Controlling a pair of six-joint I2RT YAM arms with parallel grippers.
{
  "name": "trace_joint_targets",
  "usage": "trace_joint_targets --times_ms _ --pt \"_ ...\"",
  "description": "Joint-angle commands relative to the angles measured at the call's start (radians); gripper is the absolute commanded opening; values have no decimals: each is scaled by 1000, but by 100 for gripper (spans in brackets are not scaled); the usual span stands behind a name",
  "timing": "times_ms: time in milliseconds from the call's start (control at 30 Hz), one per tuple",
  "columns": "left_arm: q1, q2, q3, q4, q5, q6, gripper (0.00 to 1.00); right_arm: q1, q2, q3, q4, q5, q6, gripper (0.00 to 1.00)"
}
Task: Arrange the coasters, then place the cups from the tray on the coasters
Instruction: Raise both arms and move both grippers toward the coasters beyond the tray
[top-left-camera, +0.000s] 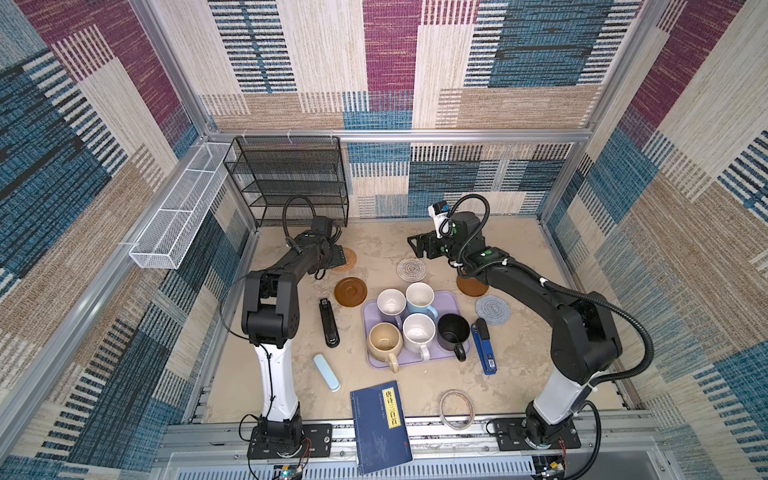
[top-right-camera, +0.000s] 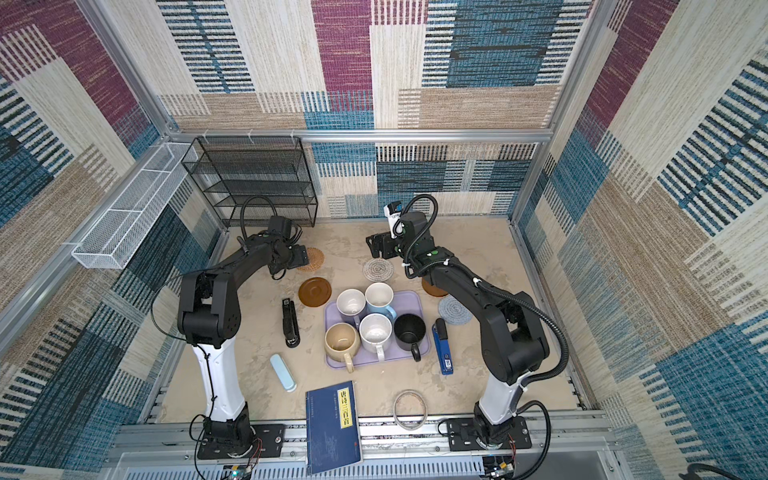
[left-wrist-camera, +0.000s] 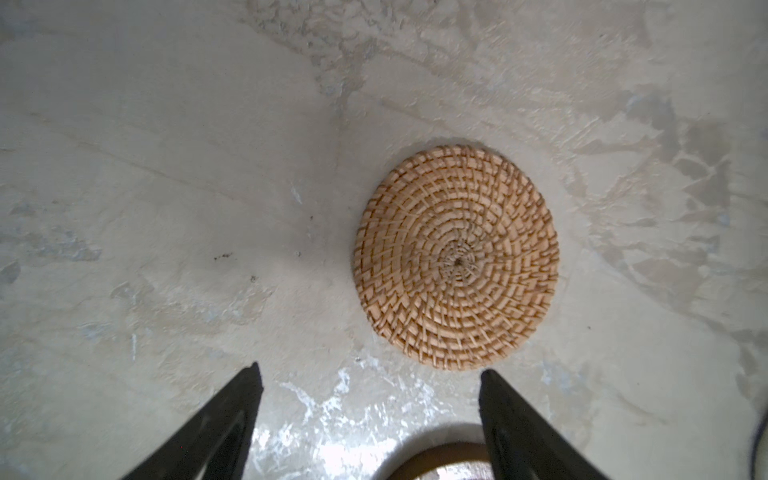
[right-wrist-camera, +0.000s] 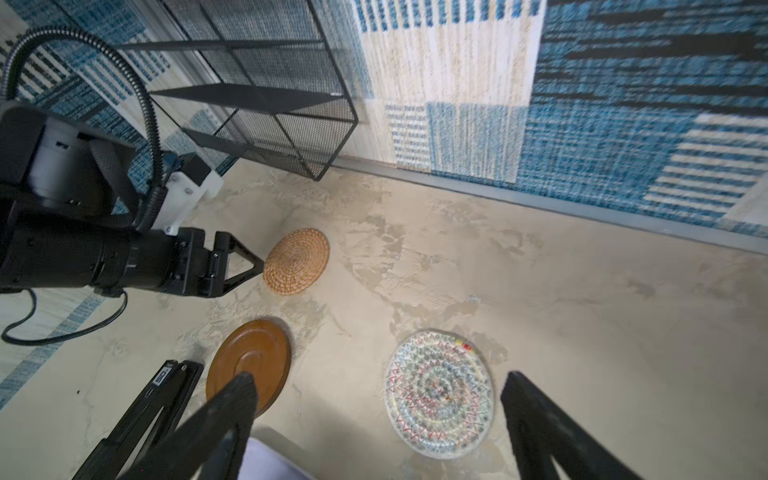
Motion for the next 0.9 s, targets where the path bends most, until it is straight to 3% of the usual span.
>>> trace_joint_targets --times_ms 0,333,633,867 --pt "-4 48 59 -55 -38 42 81 10 21 21 -14 -12 -8 94" --pt "-9 161 180 -136 -74 51 72 66 88 107 -79 5 -45 92" --pt "11 136 125 -183 -56 36 61 101 168 229 -161 -5 -75 89" --pt "45 8 -41 -132 -42 15 59 127 202 273 -182 -12 -81 89"
